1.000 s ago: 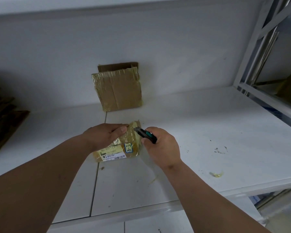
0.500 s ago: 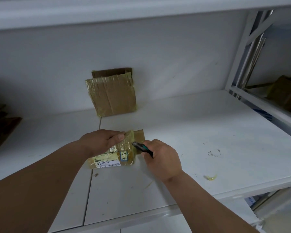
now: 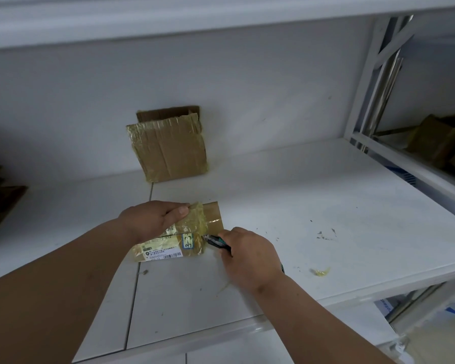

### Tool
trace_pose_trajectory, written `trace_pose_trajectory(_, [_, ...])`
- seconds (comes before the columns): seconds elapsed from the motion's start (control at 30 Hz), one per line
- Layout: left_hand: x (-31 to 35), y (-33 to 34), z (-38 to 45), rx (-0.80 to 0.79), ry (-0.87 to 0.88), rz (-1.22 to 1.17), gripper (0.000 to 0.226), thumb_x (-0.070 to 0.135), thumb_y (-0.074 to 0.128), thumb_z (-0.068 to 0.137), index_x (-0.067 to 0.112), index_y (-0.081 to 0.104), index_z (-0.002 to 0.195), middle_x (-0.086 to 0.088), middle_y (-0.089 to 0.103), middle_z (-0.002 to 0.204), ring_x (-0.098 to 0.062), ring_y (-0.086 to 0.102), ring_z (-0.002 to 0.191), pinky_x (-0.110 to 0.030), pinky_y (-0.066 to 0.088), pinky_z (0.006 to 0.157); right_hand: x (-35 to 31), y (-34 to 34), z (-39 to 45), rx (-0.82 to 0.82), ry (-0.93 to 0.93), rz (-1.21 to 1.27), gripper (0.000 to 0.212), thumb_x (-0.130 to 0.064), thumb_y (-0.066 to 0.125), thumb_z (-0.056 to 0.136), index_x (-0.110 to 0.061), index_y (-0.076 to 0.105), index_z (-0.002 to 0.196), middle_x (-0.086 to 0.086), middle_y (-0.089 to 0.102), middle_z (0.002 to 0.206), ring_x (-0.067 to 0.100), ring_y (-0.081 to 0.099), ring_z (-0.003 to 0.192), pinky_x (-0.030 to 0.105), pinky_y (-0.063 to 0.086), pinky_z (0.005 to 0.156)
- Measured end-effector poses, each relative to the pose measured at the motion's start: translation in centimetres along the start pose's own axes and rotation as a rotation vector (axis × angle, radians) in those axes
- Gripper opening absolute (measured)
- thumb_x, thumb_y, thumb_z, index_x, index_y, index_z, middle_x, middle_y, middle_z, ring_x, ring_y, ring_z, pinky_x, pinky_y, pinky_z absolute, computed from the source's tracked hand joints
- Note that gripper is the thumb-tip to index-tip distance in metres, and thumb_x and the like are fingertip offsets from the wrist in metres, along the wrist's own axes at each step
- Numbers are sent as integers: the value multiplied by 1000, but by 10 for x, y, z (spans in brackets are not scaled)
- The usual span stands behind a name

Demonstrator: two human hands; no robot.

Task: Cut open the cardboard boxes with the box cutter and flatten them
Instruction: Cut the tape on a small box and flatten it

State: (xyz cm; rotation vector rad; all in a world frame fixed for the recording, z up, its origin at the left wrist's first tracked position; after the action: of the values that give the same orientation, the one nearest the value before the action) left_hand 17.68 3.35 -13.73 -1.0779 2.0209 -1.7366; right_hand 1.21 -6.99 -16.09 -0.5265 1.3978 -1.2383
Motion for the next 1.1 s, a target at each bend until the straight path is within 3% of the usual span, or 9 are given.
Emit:
trace_pose_trajectory(0.17, [-3, 0, 0, 9, -24, 5, 74, 78, 11, 79, 52, 39, 141, 17, 48, 145, -12, 46, 133, -44, 34, 112, -3, 6, -10, -53, -28, -86, 21, -22, 44, 94, -19, 59, 109, 0, 60, 105, 26, 60, 97, 31, 40, 68])
trace_pose_trajectory(0.37, [0, -2, -2, 20, -44, 19, 77, 80, 8, 77, 52, 36, 143, 15, 46, 147, -14, 43, 135, -48, 30, 114, 3, 7, -7, -142, 4, -103, 24, -21, 44, 93, -20, 61, 110, 0, 59, 105, 25, 59, 94, 31, 41, 70])
trace_pose_trajectory(0.5, [1, -5, -1, 80, -154, 19, 64, 76, 11, 88, 54, 30, 145, 12, 43, 150, -23, 36, 141, -60, 12, 116, 16, -3, -10, -91, 76, -117, 10, -20, 46, 89, -23, 54, 85, -4, 56, 89, 22, 56, 77, 30, 36, 63])
trace_pose_trajectory(0.6, [14, -2, 1, 3, -133, -11, 60, 68, 21, 95, 45, 29, 149, 8, 38, 154, -24, 33, 142, -48, 19, 118, 30, -18, -3, 29, 235, 108, 15, -21, 48, 89, -21, 44, 75, -1, 50, 78, 23, 50, 69, 29, 31, 52])
trace_pose_trajectory(0.7, [23, -8, -2, -86, -106, 37, 59, 58, 34, 99, 37, 26, 153, 6, 25, 160, -21, 24, 147, -34, 19, 116, 26, -14, 7, -28, 304, 249, 24, -13, 49, 85, -21, 34, 68, 0, 43, 73, 18, 41, 61, 27, 25, 49])
trace_pose_trajectory(0.77, [20, -11, -9, -162, -93, 137, 63, 51, 44, 98, 39, 19, 154, 7, 14, 163, -20, 17, 149, -34, 16, 117, 24, -8, 9, -79, 347, 334, 22, -5, 46, 82, -19, 36, 69, -2, 42, 70, 14, 37, 58, 25, 26, 49])
trace_pose_trajectory(0.83, [7, -14, -17, -195, -86, 186, 70, 57, 48, 94, 43, 15, 153, 7, 18, 162, -19, 25, 146, -33, 22, 116, 24, -3, 9, -106, 367, 394, 15, -2, 45, 84, -14, 47, 77, -1, 46, 70, 15, 41, 61, 25, 32, 51])
trace_pose_trajectory(0.97, [-7, -20, -30, -87, -96, 241, 105, 101, 16, 57, 52, 18, 149, 11, 45, 148, -18, 48, 130, -34, 40, 103, 26, 5, 1, -93, 434, 513, 18, -12, 51, 92, -9, 61, 107, 7, 66, 95, 26, 63, 88, 31, 50, 75])
trace_pose_trajectory(1.1, [19, -15, -19, 140, -122, 204, 79, 85, 25, 80, 46, 27, 149, 7, 54, 140, -20, 52, 125, -34, 42, 99, 33, 10, -8, -6, 565, 775, 24, -9, 53, 90, -9, 64, 111, 8, 70, 83, 30, 70, 88, 43, 57, 84])
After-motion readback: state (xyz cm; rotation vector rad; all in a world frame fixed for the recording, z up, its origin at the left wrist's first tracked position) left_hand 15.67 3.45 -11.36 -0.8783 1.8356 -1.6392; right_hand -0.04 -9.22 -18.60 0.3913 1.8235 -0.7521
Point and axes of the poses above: each hand's wrist, its own z-axis towards the middle knuckle, its own y-axis out of the palm, x = y × z, the point moved 9 cm from there along z, towards the middle knuckle
